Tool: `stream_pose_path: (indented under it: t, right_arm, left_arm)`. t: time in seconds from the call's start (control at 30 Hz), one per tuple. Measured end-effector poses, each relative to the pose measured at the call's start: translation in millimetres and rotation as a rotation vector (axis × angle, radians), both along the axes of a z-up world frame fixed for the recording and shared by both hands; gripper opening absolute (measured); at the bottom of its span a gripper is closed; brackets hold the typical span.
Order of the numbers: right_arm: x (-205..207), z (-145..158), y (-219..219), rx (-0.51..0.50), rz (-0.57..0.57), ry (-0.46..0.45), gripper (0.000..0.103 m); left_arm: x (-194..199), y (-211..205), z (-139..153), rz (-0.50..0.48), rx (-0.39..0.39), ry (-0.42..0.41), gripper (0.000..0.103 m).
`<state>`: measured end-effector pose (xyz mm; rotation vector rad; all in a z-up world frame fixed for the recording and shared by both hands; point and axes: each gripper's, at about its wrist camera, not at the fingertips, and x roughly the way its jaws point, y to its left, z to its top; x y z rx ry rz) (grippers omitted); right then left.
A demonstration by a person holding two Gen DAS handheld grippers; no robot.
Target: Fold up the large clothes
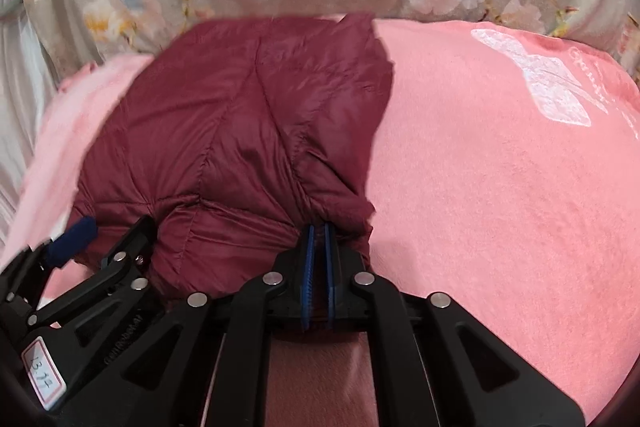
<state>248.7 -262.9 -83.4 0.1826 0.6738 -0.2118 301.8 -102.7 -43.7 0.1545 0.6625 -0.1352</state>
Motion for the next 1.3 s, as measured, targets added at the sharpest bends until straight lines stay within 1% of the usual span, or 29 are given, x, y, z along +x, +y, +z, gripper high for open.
stream_pose_path:
  t: [0.03,0.07,0.1,0.13,0.17,0.2,0.23,0.3,0.4,0.53,0.63,0.7,0.77,0.83,0.97,1.1,1.3]
  right_arm:
    - [-13,3,2,-0.021,0.008,-0.014,0.013]
    - [-35,5,8,-0.058,0.012,-0.040,0.035]
    - [-48,4,11,-0.076,0.014,-0.056,0.058]
    - [-63,3,14,-0.093,0.018,-0.073,0.064]
    - [-83,0,18,-0.108,0.019,-0.079,0.064]
    - [-93,-2,19,-0.107,0.020,-0.073,0.067]
    - [-108,-5,20,-0.099,0.018,-0.061,0.070]
    - [-128,-8,22,-0.084,0.008,-0.051,0.084]
    - [-152,-10,29,-0.090,0.000,-0.053,0.093]
    - [-178,-11,42,-0.121,-0.026,-0.056,0.094]
    - [-192,-11,45,-0.116,-0.037,-0.079,0.098]
    - [-198,-11,45,-0.103,-0.036,-0.084,0.098]
    - [-201,-12,47,-0.104,-0.052,-0.069,0.098]
    - [-202,-14,48,-0.115,-0.072,-0.048,0.098]
    - [-205,-16,48,-0.103,-0.063,-0.055,0.098]
    - [-201,-20,46,-0.096,-0.063,-0.029,0.098]
    - [-203,-20,48,-0.101,-0.065,-0.039,0.098]
  left_arm:
    - [-13,5,0,-0.006,0.007,-0.016,0.063]
    - [-23,8,0,-0.014,0.014,-0.027,0.063]
    - [-36,12,0,-0.022,0.023,-0.038,0.063]
    - [-51,16,0,-0.034,0.026,-0.048,0.063]
    - [-59,19,0,-0.039,0.024,-0.052,0.064]
    - [-71,22,0,-0.040,0.021,-0.056,0.067]
    - [-84,26,0,-0.037,0.017,-0.058,0.073]
    - [-99,31,-1,-0.027,0.012,-0.056,0.077]
    - [-121,36,-4,-0.001,0.017,-0.047,0.078]
    - [-143,44,-10,0.030,0.021,-0.018,0.078]
    - [-158,52,-12,0.053,0.010,-0.010,0.079]
    - [-166,56,-14,0.054,0.004,0.001,0.079]
    - [-173,57,-16,0.058,0.018,0.006,0.079]
    - [-179,57,-17,0.067,0.035,-0.006,0.079]
    - [-180,58,-18,0.066,0.029,-0.010,0.079]
    - [-177,55,-22,0.080,0.055,0.006,0.079]
    - [-177,55,-23,0.085,0.055,-0.006,0.079]
